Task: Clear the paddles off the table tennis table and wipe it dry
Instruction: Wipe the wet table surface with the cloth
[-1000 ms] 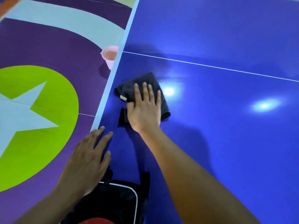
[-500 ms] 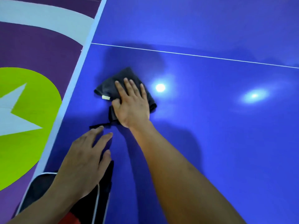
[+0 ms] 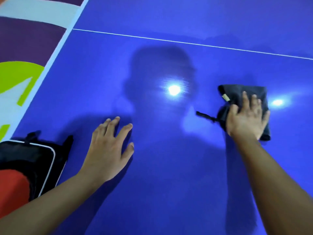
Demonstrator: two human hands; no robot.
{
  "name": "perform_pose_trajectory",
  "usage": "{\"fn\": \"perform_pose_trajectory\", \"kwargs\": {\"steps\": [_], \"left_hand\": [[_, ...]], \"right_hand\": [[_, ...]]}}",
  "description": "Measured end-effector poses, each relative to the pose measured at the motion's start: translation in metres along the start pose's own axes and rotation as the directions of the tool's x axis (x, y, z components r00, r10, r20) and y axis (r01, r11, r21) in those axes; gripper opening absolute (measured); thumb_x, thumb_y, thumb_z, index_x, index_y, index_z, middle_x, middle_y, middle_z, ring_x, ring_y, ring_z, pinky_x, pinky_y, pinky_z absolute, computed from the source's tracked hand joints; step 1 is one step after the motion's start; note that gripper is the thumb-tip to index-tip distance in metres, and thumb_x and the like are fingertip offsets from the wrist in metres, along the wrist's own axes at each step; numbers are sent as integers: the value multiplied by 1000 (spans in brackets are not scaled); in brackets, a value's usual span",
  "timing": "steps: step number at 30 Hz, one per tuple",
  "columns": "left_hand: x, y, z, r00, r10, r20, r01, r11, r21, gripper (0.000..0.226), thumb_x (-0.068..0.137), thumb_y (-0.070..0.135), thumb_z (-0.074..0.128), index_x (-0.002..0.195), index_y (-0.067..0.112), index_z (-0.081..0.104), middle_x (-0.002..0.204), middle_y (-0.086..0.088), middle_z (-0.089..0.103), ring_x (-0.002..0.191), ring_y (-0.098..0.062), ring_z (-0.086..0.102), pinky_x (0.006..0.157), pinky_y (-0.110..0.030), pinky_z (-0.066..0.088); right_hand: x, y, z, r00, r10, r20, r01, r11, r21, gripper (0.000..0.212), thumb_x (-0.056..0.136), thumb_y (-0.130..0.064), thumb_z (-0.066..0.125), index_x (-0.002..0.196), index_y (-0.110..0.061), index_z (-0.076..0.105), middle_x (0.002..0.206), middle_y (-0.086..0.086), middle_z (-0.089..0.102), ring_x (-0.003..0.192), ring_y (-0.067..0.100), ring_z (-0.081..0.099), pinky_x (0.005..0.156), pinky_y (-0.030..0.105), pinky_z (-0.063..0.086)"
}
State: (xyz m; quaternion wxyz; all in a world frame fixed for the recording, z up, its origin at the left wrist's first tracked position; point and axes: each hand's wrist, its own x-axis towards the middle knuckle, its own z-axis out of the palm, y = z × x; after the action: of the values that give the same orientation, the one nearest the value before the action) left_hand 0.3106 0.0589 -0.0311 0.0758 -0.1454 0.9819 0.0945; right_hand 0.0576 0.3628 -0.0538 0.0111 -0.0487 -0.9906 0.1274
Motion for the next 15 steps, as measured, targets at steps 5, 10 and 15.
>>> {"fn": "perform_pose_trajectory", "kwargs": {"steps": [5,10,15], "left_hand": [[-3,-6,-6,998,49,44,-49,999,-3,65,94,56,27,152,29,41,163,-11,31,150,-35,29,119,-50,27],[-35,-47,-27,999,41,-24,-39,994,107,60,96,46,32,148,22,49,158,-12,41,144,-33,40,118,-49,34],[-88,-112,-45,998,-60,3,59,988,142,58,93,41,37,141,16,58,146,-14,52,130,-35,52,106,-51,46]], "right_hand": [[-1,33,-1,997,60,-41,-58,997,54,71,95,-48,22,162,-25,22,170,10,16,158,27,11,126,58,2],[-21,7,19,995,-88,-46,93,989,116,72,96,-47,23,162,-18,18,168,21,14,154,40,12,123,65,10],[-79,-103,32,984,-176,5,176,984,16,77,90,-46,16,163,-24,19,171,10,15,158,24,9,126,56,0]]}}
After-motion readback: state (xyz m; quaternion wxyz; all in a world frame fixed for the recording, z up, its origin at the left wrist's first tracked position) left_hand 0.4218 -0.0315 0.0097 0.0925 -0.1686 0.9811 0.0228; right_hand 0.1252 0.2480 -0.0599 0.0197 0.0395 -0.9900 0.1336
